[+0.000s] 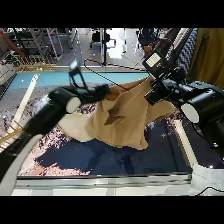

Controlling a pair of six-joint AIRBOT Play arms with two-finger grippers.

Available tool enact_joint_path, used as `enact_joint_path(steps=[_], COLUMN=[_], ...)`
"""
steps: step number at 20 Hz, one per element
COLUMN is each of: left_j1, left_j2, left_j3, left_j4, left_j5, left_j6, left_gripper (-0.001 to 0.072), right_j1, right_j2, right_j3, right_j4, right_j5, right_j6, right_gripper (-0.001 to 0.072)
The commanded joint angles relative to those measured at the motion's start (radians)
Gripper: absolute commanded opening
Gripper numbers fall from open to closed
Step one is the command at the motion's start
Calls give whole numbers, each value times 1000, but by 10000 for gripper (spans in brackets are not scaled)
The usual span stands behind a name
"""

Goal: Fold the clothes and pants, and hang the long-sleeved shirts on hangers.

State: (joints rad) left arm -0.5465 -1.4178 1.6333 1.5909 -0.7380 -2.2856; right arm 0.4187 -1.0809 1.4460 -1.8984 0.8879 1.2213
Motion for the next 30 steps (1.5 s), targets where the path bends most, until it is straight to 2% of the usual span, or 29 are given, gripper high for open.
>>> enact_joint_path(steps=[1,5,8,10,13,15,21,22,24,26,30], left_j1=[103,277,357,405,472,502,558,559,558,542,473], left_j2=[91,92,78,72,71,71,51,48,45,43,40], left_j3=[0,0,0,0,0,0,1,1,1,1,2], left_j4=[-93,-439,-505,-541,-716,-815,-815,-815,-823,-841,-841], left_j5=[-1,-75,-76,-79,-104,-147,-281,-285,-285,-304,-328], left_j6=[185,412,442,447,577,676,803,825,863,907,907], left_gripper=[8,8,7,7,7,7,7,7,7,8,8], right_j1=[0,0,0,0,0,0,0,0,0,16,86], right_j2=[9,9,9,8,8,-3,-80,-100,-147,-205,-316], right_j3=[1,1,1,1,-32,-72,-117,-117,-117,-117,-117], right_j4=[85,176,176,177,141,76,-105,-122,-126,-126,-101], right_j5=[5,2,16,48,95,93,5,-2,-17,-51,-218], right_j6=[-10,-8,-20,-114,-257,-274,-276,-302,-352,-355,-330], right_gripper=[15,15,14,14,13,13,13,13,13,13,13])
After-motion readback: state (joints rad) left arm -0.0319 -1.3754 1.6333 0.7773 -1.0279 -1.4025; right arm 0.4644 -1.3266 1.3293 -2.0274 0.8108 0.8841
